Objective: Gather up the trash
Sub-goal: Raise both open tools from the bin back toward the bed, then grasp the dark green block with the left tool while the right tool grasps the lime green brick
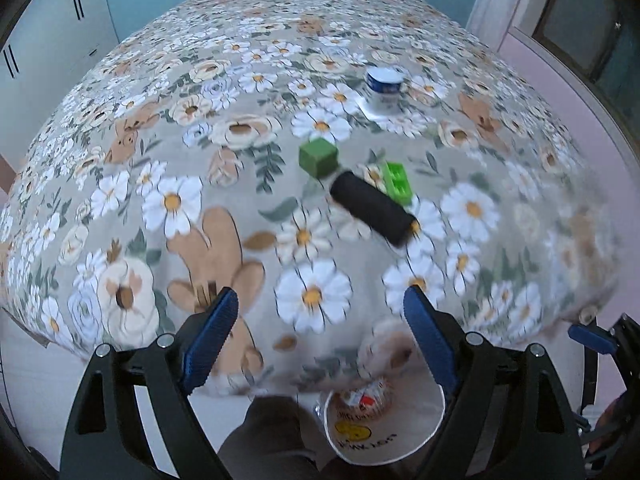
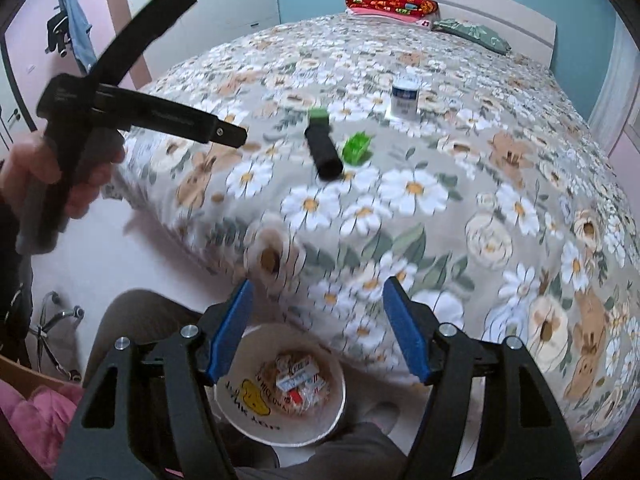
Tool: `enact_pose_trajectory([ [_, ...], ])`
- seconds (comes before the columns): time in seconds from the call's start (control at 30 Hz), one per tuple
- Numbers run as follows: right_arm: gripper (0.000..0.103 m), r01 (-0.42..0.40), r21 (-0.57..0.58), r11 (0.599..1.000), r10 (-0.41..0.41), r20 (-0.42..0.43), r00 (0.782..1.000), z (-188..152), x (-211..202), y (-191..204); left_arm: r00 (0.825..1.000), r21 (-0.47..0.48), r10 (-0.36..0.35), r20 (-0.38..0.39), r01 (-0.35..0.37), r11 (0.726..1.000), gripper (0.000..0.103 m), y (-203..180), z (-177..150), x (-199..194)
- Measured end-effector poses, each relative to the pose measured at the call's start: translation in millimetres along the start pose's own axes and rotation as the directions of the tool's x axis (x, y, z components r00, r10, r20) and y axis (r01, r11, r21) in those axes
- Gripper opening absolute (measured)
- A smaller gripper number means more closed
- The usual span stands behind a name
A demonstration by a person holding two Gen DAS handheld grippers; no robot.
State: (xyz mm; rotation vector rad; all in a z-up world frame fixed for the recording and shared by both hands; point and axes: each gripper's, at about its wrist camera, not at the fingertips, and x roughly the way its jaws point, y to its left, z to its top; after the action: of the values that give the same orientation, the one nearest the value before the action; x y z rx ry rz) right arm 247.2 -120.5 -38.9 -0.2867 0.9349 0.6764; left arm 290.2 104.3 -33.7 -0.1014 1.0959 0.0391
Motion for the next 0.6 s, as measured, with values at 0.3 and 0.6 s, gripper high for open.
enact_pose_trajectory([
  [0.3,0.067,-0.009,0.022,1.0,0.008,0.029,1.0,46,15,-14,1.0,-0.07,-0.012,-0.016,0.01,0.998,0.086,9,47,25],
  [0.6,0.067,-0.004,0.071,0.997,0.002,0.036,0.999,95,45,-30,0.997,-0.181,-0.019,-0.071,0.006,0.983,0.086,11,87,61],
])
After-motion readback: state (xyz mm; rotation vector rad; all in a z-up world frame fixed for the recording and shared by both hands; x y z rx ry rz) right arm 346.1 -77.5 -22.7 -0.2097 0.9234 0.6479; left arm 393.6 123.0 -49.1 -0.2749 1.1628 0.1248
